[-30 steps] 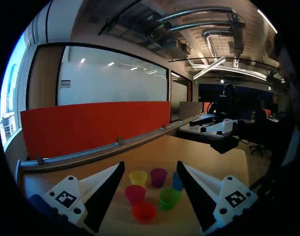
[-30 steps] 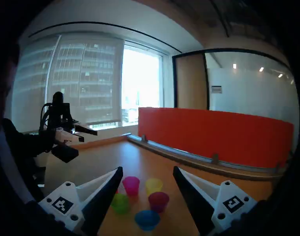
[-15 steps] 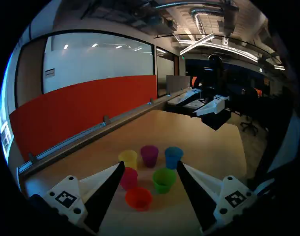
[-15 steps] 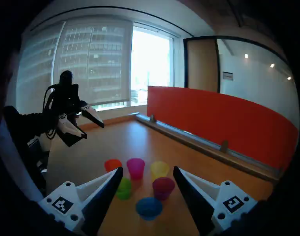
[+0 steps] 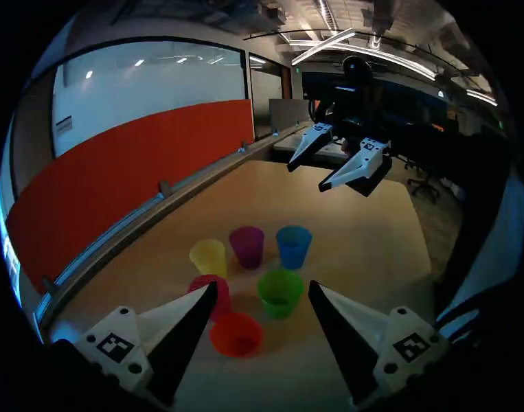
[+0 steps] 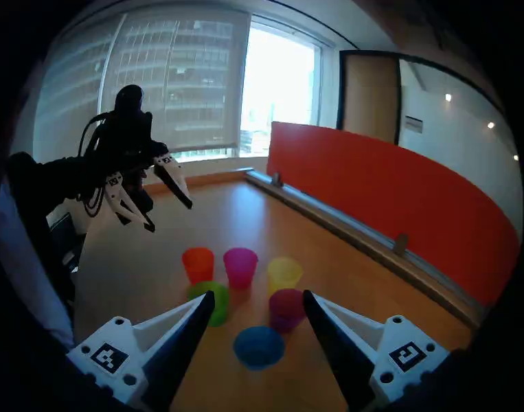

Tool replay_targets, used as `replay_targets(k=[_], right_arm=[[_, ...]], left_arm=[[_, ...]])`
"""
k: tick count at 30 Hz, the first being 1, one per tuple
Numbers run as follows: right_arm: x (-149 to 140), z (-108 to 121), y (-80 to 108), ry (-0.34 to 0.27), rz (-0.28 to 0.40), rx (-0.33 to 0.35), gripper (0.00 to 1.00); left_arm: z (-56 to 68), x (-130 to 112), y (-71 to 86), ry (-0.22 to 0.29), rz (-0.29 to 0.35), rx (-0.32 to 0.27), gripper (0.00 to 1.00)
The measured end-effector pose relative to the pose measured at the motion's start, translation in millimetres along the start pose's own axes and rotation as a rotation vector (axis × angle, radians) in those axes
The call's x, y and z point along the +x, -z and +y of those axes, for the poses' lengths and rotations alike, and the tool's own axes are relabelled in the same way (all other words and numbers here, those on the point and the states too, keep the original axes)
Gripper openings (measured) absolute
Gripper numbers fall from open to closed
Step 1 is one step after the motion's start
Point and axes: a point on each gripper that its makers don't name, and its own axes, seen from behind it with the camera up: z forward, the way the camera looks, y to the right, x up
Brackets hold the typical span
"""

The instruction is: Pour water

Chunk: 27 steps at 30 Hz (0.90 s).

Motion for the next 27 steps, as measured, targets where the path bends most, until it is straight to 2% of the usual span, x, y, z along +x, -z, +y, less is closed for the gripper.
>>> replay_targets(k=[5, 17, 27], right_arm=[[-19, 1, -9.3, 0.023, -0.047, 0.004, 1.0], [-56, -1, -29.2, 0.013, -0.123, 0.039, 0.99], [-83, -1, -40.1, 0.013, -0.173, 0.061, 0.99]], left_arm=[[1.6, -15, -12.1, -0.007, -0.043, -0.013, 0.99], [9.5, -38, -42.6, -0.044, -0.142, -0.062, 0.99], [13.1, -55, -66.8, -0.058, -0.213, -0.076, 0.99]])
